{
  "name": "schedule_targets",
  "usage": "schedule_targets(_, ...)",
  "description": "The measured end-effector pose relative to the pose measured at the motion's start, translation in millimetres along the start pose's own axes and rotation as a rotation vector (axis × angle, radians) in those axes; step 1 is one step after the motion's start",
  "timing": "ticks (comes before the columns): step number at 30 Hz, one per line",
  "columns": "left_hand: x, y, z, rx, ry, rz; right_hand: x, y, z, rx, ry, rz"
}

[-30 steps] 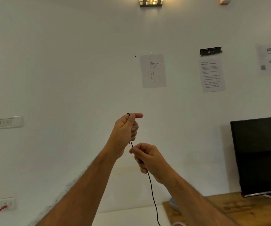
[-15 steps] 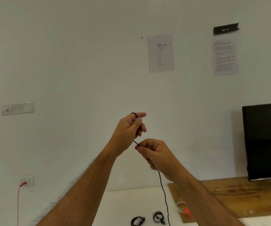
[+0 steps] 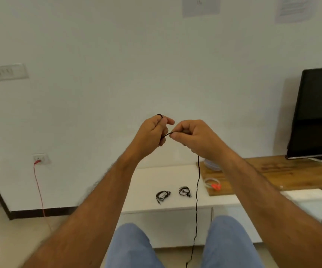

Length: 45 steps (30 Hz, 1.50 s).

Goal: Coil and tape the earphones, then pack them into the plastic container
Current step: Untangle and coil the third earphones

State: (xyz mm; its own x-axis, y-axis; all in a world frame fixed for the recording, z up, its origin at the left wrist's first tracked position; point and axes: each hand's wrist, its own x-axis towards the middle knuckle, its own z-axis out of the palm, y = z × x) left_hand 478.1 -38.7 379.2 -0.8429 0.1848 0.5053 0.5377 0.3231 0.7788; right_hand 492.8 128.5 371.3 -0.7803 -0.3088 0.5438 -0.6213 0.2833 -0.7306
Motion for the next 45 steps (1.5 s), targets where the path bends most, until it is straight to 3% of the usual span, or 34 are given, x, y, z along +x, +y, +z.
schedule_targets(6,-10.5,-9.2,-3.7,-0.122,-0.094,-0.082,9.9,-7.5,-2.4,-0.174,-0.015,-0.025)
schedule_targets(15,-30.4,-10.8,-2.8,-0.250,-0.139,-0.161,7.5,-12.7,5.0,-0.232,0.013,-0.150)
schedule_targets(23,-54.6,-17.6,21.5,-0.334,-0.015,-0.212,-12.1,2.6,1.8,-0.182,-0.049,-0.149)
schedule_targets(29,-71.0,-20.2,36.3,-0.374,-0.031,-0.256,-17.4,10.6,0.8,-0.161,-0.074,-0.148)
schedule_targets(45,-76.1,-7.5,46.4,-0.780,-0.254,-0.311,-18.1,29.8,5.4,0.305,0.090,-0.027)
